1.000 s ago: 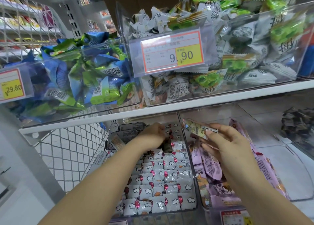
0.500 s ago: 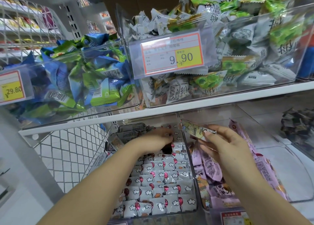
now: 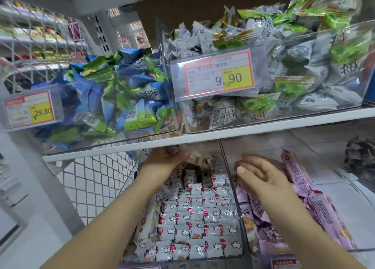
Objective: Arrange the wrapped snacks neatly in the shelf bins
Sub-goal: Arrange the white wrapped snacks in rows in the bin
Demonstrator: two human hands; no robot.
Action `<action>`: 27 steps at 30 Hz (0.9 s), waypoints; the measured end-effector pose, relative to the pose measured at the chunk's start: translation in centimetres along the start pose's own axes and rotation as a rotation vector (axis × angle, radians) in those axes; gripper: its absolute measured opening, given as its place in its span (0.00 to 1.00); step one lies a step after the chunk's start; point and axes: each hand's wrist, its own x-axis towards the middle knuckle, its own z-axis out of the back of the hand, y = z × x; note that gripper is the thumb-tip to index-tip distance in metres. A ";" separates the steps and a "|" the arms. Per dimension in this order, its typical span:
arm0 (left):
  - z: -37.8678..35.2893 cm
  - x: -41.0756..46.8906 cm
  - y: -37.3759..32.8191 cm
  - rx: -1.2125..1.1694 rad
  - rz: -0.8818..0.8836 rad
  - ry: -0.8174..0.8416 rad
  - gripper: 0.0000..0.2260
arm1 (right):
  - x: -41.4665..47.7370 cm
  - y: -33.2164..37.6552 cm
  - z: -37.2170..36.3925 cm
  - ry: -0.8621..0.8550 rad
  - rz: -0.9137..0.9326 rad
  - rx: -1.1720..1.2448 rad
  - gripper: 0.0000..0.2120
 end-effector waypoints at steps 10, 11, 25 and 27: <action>-2.9 1.0 0.2 0.310 -0.009 0.238 0.14 | 0.4 -1.3 -0.5 0.042 -0.077 -0.153 0.12; -3.6 1.1 0.1 0.360 -0.024 0.290 0.14 | 0.4 -1.3 -0.5 0.040 -0.078 -0.155 0.12; -4.0 2.9 0.3 0.357 -0.060 0.393 0.08 | 0.5 -1.2 -0.5 0.018 -0.044 -0.234 0.08; -3.2 2.9 0.4 0.313 -0.075 0.257 0.06 | 0.5 -1.2 -0.4 0.032 -0.048 -0.217 0.08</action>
